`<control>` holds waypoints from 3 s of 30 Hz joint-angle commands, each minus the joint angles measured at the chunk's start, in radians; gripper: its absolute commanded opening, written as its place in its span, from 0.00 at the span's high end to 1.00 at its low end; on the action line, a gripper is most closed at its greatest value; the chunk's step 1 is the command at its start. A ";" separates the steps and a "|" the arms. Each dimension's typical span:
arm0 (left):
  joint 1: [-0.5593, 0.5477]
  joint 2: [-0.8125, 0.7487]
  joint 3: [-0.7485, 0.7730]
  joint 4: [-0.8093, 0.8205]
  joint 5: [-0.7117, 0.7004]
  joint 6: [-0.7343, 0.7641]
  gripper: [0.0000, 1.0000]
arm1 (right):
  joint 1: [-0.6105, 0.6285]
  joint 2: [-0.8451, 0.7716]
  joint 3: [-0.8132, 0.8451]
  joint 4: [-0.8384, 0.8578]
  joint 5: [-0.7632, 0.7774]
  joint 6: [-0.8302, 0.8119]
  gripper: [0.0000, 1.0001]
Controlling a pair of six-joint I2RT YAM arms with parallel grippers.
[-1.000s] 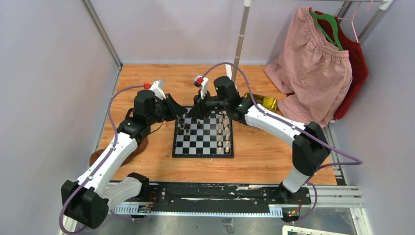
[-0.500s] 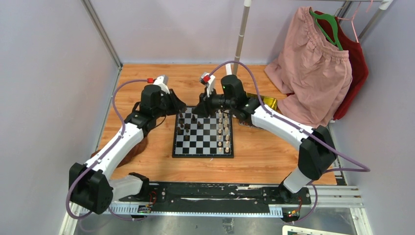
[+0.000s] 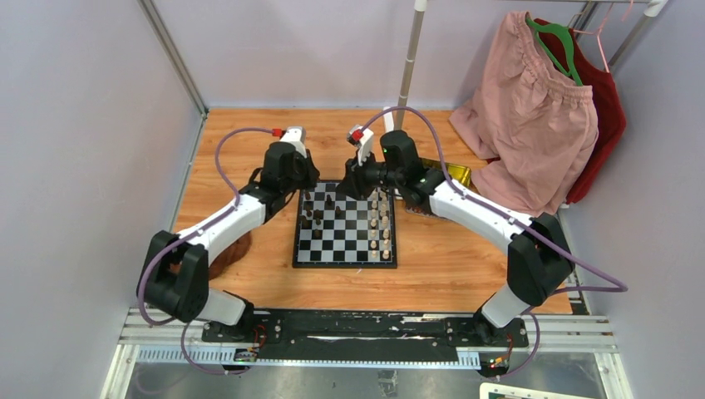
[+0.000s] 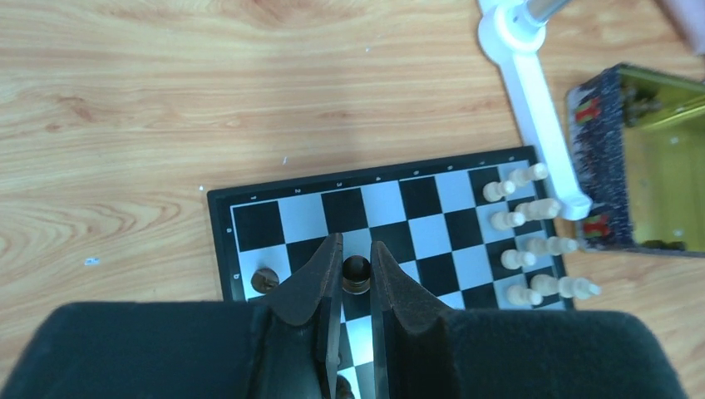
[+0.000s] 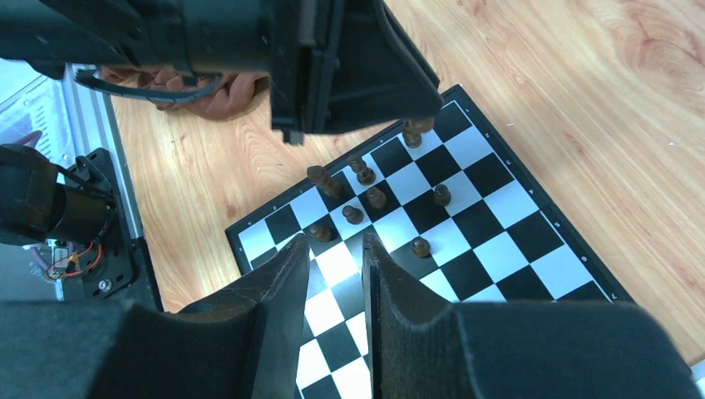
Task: Set up the chess pieces on the board
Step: Place the chess piece on the chessboard.
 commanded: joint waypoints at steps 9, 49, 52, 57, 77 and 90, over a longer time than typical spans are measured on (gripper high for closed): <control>-0.098 0.179 0.032 0.133 -0.249 0.072 1.00 | -0.042 -0.030 -0.019 0.036 0.024 -0.033 0.66; -0.108 0.426 0.079 0.230 -0.425 -0.079 0.96 | -0.080 -0.016 -0.062 0.076 0.001 -0.003 0.66; -0.108 0.427 0.072 0.228 -0.427 -0.083 0.93 | -0.080 -0.014 -0.065 0.078 0.001 -0.003 0.66; -0.108 0.413 0.055 0.228 -0.432 -0.096 0.89 | -0.081 -0.012 -0.067 0.079 0.000 -0.001 0.66; -0.109 0.333 -0.003 0.227 -0.418 -0.120 0.45 | -0.081 -0.016 -0.071 0.092 -0.013 0.012 0.66; -0.109 0.272 0.056 0.196 -0.411 -0.110 0.45 | -0.081 -0.042 -0.061 0.078 -0.011 0.005 0.66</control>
